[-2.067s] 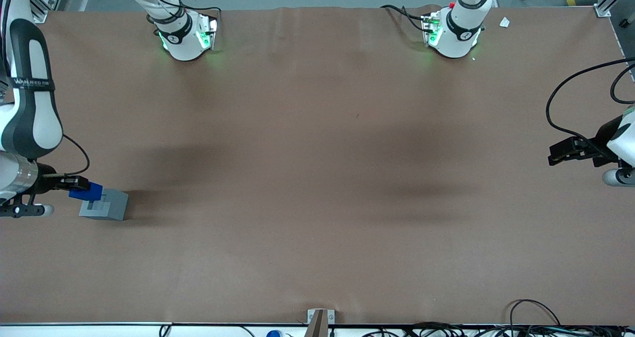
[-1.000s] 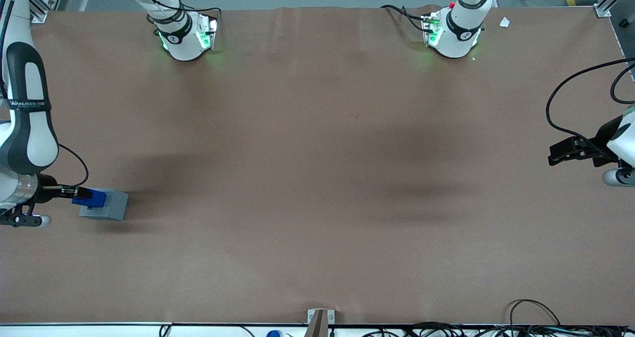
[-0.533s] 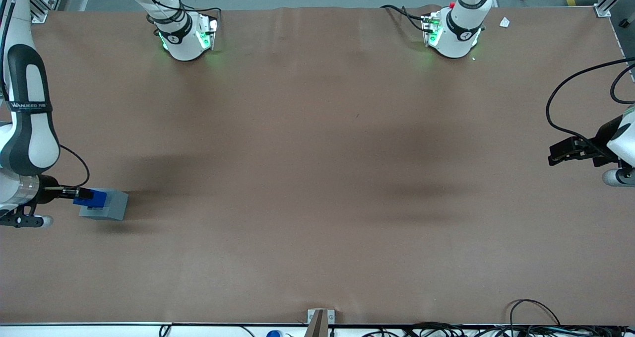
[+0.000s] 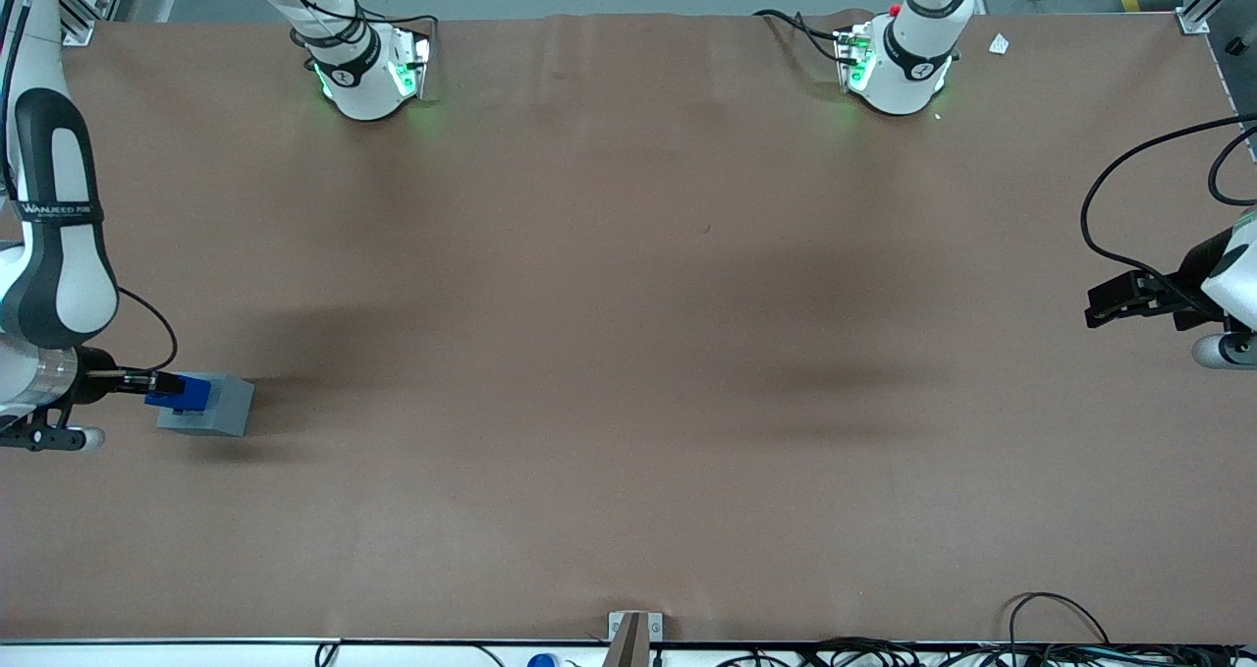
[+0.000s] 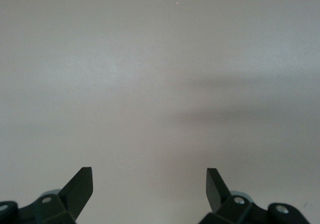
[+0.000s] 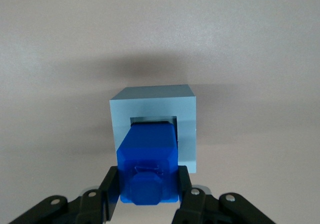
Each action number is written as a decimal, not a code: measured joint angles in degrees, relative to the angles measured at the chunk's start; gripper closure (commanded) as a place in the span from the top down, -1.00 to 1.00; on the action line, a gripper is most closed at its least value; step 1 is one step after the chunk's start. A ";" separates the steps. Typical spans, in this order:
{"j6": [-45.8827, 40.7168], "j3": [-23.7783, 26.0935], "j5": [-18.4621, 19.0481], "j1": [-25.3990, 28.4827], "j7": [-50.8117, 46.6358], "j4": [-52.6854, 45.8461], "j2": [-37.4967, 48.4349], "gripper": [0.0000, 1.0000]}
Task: Insert blue part into gray base with right arm
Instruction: 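Lower the blue block into the gray base's opening and press down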
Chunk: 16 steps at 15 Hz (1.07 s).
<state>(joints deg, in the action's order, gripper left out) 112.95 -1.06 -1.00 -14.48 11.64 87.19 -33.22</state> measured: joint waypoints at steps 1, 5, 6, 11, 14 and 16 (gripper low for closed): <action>0.00 0.00 0.00 0.00 -0.02 -0.09 -0.06 -0.99; 0.18 -0.03 0.00 -0.02 -0.10 -0.94 -0.70 -0.99; 0.39 -0.03 0.00 -0.03 -0.27 -1.10 -1.03 -0.99; 0.93 -0.05 -0.05 -0.14 -1.25 -1.59 -1.95 -0.36; 0.93 -0.07 -0.07 -0.20 -1.36 -1.60 -2.13 0.76; 0.94 -0.07 -0.07 -0.23 -1.44 -1.60 -2.28 1.00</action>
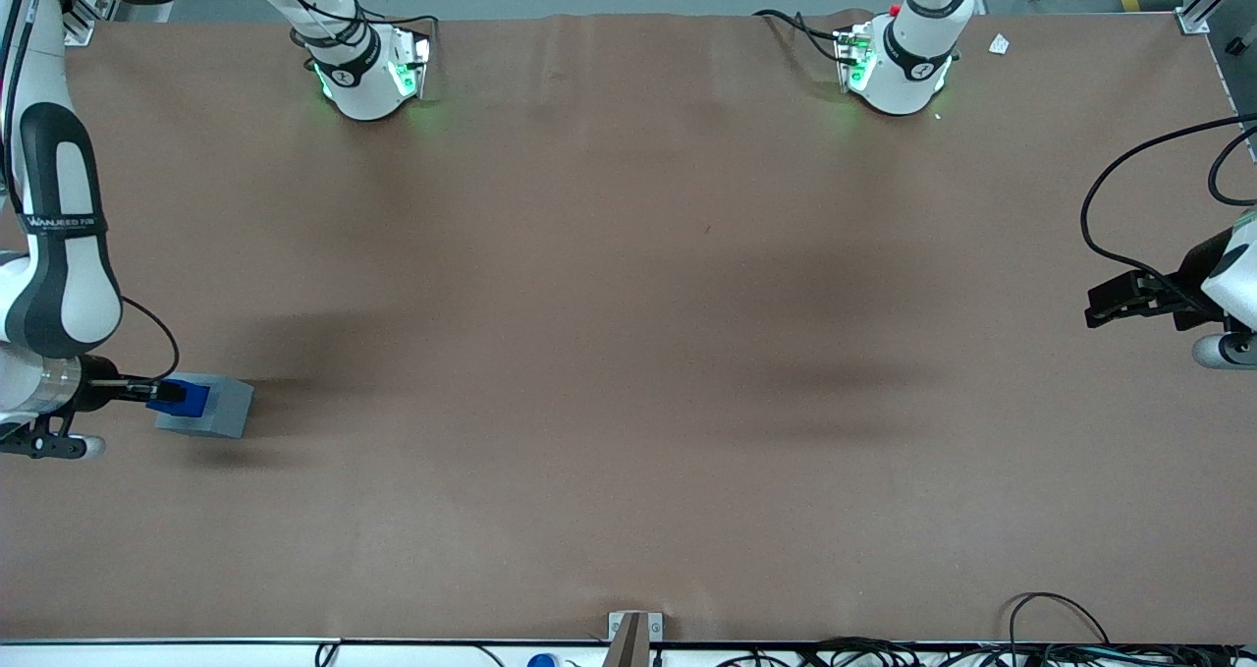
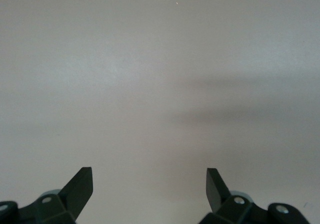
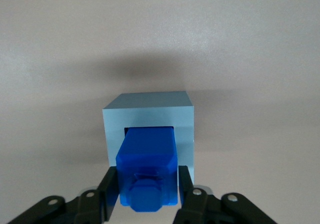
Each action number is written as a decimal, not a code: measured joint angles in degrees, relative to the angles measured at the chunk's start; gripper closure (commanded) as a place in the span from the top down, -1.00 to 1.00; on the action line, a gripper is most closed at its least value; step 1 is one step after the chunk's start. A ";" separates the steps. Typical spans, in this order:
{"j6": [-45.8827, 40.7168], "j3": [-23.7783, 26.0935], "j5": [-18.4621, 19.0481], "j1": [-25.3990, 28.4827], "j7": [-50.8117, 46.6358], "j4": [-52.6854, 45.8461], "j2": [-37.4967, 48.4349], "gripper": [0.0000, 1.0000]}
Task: Insert blue part into gray base with right arm
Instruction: 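Lower the blue block into the gray base's opening and press down, then open the right gripper and raise it away from the base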
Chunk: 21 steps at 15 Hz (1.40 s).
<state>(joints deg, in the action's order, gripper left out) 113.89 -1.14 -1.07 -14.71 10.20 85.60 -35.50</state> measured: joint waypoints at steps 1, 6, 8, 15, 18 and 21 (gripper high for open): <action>0.01 0.00 0.00 -0.01 -0.03 -0.01 -0.04 1.00; -0.60 0.21 -0.05 0.00 -0.06 -0.67 -0.03 1.00; -5.31 0.51 -0.06 0.05 -0.07 -2.05 0.51 1.00; -23.28 0.82 -0.14 0.23 -0.11 -7.12 11.78 1.00; -30.95 1.01 -0.15 0.87 -2.26 -7.17 19.56 1.00; -35.68 1.37 -0.15 2.93 -4.77 -7.12 26.94 1.00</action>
<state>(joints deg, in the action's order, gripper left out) 78.21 0.23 -1.22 -11.79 5.43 78.48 -8.57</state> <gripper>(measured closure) 0.000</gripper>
